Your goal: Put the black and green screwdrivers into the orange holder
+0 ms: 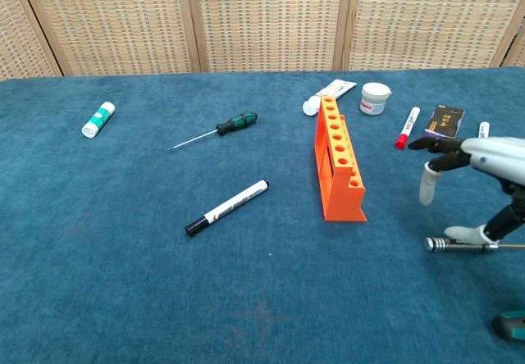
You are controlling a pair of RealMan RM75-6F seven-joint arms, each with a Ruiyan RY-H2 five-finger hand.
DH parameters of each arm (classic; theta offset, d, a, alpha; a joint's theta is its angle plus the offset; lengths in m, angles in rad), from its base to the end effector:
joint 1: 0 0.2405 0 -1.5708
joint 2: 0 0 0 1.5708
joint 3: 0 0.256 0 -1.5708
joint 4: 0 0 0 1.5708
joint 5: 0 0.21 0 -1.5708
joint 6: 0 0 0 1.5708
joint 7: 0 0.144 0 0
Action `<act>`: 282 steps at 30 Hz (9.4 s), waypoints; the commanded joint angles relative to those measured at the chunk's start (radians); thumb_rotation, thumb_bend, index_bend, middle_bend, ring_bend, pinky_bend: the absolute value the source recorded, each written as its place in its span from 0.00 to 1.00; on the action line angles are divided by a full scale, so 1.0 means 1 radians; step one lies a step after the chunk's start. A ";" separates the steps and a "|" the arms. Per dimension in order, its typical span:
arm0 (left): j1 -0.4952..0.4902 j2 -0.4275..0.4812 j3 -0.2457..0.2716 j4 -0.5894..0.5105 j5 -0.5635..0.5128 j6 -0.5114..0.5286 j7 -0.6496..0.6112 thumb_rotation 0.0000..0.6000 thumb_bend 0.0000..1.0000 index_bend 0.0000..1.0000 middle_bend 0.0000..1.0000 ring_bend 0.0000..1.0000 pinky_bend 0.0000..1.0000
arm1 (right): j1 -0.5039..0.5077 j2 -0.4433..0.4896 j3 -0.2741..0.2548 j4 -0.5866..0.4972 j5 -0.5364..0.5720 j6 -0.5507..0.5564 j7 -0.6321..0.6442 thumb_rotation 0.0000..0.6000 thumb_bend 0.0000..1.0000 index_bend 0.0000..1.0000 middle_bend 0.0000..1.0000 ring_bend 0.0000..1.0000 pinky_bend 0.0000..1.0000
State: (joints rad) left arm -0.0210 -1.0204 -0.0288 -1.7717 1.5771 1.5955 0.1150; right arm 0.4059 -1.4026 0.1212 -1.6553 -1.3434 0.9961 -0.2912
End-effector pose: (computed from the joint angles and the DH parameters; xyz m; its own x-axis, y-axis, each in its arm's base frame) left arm -0.2826 0.1557 0.1837 0.4459 -0.0633 0.8928 0.8937 -0.0247 -0.4480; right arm -0.2165 -0.2584 0.0145 0.4054 -0.3366 0.8499 -0.9021 -0.2978 0.3123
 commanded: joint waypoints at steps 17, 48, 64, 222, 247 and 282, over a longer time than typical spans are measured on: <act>-0.004 -0.005 -0.001 0.000 -0.005 -0.010 0.015 1.00 0.00 0.00 0.00 0.00 0.00 | 0.037 -0.090 -0.025 0.116 0.110 -0.020 -0.111 1.00 0.29 0.43 0.00 0.00 0.00; -0.008 0.001 -0.008 -0.004 -0.026 -0.021 0.001 1.00 0.00 0.00 0.00 0.00 0.00 | 0.037 -0.143 -0.071 0.223 0.016 0.052 -0.032 1.00 0.38 0.59 0.00 0.00 0.00; -0.020 0.006 -0.009 -0.008 -0.048 -0.053 -0.001 1.00 0.00 0.00 0.00 0.00 0.00 | 0.016 0.146 -0.015 -0.095 -0.209 0.226 0.678 1.00 0.43 0.62 0.05 0.00 0.00; -0.088 0.010 -0.028 -0.040 -0.204 -0.176 0.055 1.00 0.00 0.00 0.00 0.00 0.00 | 0.254 -0.163 0.049 0.309 -0.104 -0.018 1.219 1.00 0.43 0.64 0.09 0.00 0.00; -0.089 0.012 -0.026 -0.042 -0.202 -0.177 0.055 1.00 0.00 0.00 0.00 0.00 0.00 | 0.262 -0.134 0.031 0.301 -0.146 -0.007 1.281 1.00 0.43 0.26 0.03 0.00 0.00; -0.081 0.021 -0.015 -0.042 -0.169 -0.163 0.030 1.00 0.00 0.00 0.00 0.00 0.00 | 0.297 0.052 0.023 0.122 -0.270 0.075 0.638 1.00 0.83 0.26 0.02 0.00 0.00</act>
State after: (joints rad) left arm -0.1020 -0.9995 -0.0436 -1.8134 1.4080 1.4326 0.1458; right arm 0.6901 -1.3656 0.1440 -1.5090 -1.6385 1.1044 0.3981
